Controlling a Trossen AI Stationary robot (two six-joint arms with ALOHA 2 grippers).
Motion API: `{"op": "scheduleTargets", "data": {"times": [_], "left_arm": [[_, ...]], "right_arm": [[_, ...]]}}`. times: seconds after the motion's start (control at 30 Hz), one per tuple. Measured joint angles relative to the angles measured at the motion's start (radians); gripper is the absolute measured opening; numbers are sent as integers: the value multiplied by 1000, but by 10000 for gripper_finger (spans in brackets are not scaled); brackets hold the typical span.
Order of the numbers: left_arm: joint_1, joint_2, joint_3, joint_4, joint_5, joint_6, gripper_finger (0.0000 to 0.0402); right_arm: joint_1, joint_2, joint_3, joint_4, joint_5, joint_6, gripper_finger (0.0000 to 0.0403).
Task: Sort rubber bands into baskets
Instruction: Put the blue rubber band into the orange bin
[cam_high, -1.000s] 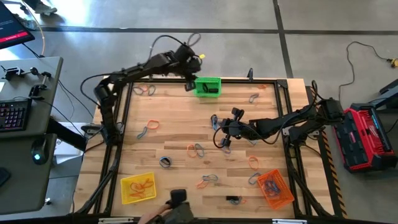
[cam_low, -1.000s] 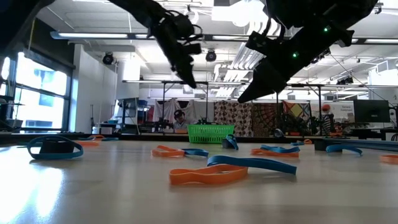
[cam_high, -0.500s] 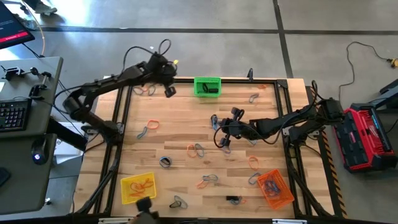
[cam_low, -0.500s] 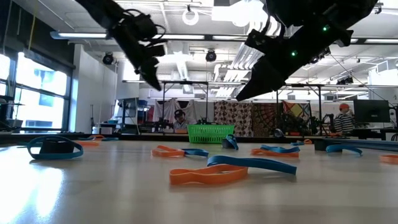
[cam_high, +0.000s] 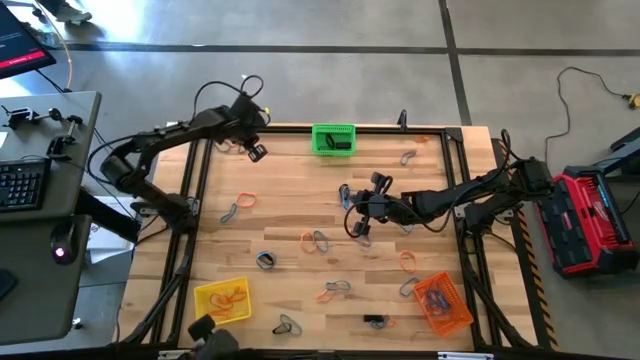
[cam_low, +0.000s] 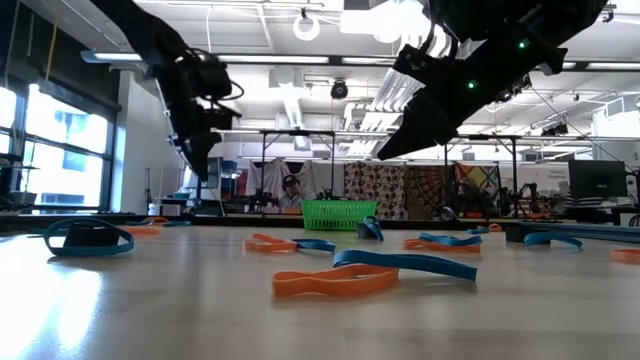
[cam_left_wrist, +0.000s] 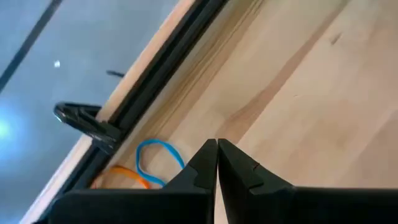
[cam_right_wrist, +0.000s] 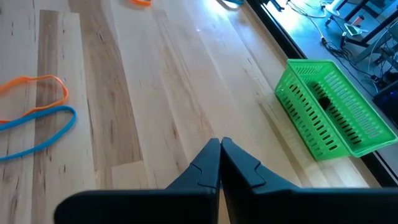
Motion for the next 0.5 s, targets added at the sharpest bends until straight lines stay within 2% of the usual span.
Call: {"op": "scheduleTargets", "data": {"times": [0.1, 0.23, 0.4, 0.5], "left_arm": [[12, 36, 0, 1, -14, -19, 16], [23, 89, 0, 2, -22, -44, 49], [23, 146, 0, 21, -110, -73, 94], [23, 175, 0, 20, -124, -91, 111]], "right_arm": [[0, 0, 0, 0, 0, 0, 0], [0, 0, 0, -1, -19, 0, 0], [0, 0, 0, -1, -22, 0, 0], [0, 0, 0, -1, -24, 0, 0]]}}
